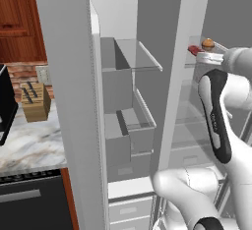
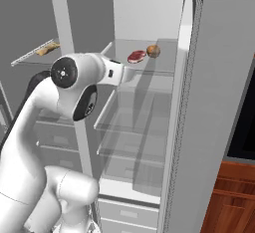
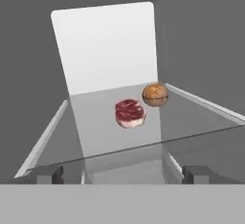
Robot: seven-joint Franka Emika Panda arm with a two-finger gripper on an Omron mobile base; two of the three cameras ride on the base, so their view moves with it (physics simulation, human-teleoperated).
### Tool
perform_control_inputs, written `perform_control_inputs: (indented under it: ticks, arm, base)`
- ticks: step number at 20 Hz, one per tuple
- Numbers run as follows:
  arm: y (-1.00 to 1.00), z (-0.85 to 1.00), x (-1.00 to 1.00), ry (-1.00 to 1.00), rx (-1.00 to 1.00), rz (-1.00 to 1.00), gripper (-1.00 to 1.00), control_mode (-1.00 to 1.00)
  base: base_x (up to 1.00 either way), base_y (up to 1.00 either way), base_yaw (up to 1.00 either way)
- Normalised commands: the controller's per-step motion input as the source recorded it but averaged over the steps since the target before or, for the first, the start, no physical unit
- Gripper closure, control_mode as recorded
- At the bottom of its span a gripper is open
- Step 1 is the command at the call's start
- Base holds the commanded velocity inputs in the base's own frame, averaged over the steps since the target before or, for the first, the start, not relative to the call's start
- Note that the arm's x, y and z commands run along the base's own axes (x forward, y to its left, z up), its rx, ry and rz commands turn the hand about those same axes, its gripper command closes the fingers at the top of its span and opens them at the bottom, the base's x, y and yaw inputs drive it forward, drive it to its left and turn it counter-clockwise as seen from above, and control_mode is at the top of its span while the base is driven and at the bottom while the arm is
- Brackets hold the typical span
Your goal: Pick up the frozen steak from the freezer, place it on any shelf in the fridge, and close the fridge and freezer doors when done.
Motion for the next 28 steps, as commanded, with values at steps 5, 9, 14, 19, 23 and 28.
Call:
perform_control_inputs:
  ticks: [5, 9, 14, 19, 23, 28]
  arm:
    - [0.34, -0.07, -1.0, 0.54, 0.0, -0.01, -1.0, -1.0]
    - [0.37, -0.59, -0.92, 0.55, 0.0, 0.0, -1.0, -1.0]
    - [0.15, -0.73, -0.59, 0.22, 0.0, 0.01, -1.0, -1.0]
    - [0.0, -0.53, -0.11, -0.03, 0.0, 0.06, -1.0, -1.0]
    - [0.0, -0.06, 0.0, -0.01, 0.0, 0.01, -1.0, -1.0]
    - [0.0, 0.0, 0.0, 0.0, 0.0, 0.0, -1.0, 1.0]
  base:
    - [0.0, 0.0, 0.0]
    - [0.0, 0.0, 0.0]
    - [0.0, 0.0, 0.0]
    - [0.0, 0.0, 0.0]
    - [0.0, 0.0, 0.0]
    - [-0.11, 0.0, 0.0]
